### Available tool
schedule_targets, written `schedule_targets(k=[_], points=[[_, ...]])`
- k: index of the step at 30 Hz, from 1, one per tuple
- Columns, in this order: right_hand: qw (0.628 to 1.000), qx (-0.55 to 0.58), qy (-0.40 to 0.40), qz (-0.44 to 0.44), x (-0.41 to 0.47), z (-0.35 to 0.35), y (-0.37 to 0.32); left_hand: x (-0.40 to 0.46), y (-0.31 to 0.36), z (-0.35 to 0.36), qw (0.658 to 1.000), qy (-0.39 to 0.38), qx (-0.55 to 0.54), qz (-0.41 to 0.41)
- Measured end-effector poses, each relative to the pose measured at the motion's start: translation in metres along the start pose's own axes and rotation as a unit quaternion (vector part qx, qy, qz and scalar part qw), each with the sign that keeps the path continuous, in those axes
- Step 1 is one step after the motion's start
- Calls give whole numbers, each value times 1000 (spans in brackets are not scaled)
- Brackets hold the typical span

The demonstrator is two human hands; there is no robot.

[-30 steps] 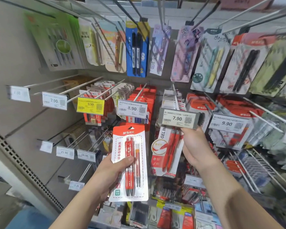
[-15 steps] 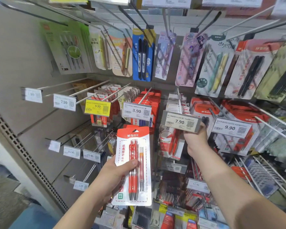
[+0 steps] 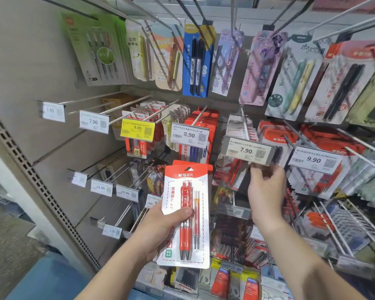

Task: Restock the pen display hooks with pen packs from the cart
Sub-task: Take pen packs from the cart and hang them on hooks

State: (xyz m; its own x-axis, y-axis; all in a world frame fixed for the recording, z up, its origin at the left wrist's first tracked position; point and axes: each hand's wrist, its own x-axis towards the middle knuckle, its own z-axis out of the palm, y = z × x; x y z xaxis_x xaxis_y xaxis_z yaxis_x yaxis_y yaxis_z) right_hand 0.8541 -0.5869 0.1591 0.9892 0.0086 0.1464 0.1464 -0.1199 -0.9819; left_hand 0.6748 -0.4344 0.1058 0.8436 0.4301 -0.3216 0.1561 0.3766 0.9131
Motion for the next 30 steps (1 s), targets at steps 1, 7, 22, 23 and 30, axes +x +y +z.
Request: schedule_targets(k=[1,7,22,23,30], points=[[1000,-14,-25,-10,-14,-3,5,0,-1,3,1000,-6,0,-1],[971,-31,-234,27,-73,-10,31,5,-13,25,999,-35,-4,-9],[984,-1,-110,139,-96,-67,41,2,-26,85,987,-122,-9,-104],[985,16,-89,148,-99,-72,43,3,-26,88,985,-119,-16,-126],[983,55,31,175,-118,-103,50,-1,-45,105,966,-196,34,-167]])
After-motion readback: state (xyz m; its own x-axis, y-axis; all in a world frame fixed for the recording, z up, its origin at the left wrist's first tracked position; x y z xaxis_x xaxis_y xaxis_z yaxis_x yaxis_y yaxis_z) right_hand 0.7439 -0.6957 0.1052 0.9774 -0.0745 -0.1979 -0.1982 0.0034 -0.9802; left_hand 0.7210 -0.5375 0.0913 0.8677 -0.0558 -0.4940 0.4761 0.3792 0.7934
